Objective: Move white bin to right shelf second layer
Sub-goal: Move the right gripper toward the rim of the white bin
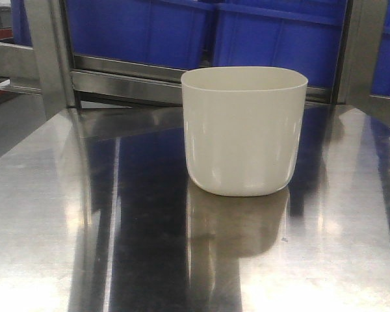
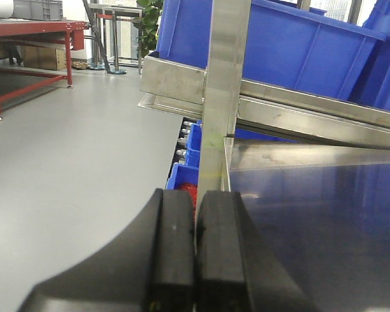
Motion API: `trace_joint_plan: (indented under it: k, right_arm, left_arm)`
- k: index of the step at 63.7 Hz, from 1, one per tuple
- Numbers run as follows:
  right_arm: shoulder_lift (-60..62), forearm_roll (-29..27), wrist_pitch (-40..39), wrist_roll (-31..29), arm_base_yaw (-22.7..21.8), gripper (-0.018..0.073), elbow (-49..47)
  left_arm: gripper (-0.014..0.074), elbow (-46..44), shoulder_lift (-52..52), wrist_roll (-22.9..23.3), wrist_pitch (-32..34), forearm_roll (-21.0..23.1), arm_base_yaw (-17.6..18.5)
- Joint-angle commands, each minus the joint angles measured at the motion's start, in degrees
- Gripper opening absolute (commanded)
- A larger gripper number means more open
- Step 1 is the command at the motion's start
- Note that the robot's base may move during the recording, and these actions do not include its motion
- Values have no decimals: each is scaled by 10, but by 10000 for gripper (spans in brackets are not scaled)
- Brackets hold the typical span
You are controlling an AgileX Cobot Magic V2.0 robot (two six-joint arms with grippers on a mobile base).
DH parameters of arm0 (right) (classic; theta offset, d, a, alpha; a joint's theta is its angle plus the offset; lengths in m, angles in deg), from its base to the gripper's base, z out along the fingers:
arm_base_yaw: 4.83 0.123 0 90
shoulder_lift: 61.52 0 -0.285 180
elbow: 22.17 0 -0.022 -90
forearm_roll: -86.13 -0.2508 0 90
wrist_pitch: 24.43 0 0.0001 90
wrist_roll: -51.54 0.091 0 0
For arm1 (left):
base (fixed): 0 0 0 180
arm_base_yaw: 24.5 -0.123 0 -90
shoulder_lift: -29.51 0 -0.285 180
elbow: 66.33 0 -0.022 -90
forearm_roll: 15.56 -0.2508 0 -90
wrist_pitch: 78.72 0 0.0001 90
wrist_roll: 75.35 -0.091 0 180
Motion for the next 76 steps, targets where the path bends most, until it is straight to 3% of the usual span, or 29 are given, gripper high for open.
trace_joint_plan:
  k: [1, 55, 65, 76]
  right_arm:
    - [6, 0, -49, -9, -2, 51, 0]
    - [6, 0, -57, -9, -2, 51, 0]
    - [5, -35, 60, 0, -1, 51, -39]
    - [-46, -44, 112, 0, -1, 51, -135]
  left_arm:
    - [85, 16, 9, 3, 46, 0, 4]
    - [85, 16, 9, 3, 46, 0, 4]
    - [85, 16, 9, 3, 46, 0, 4]
    - [85, 16, 9, 3, 46, 0, 4]
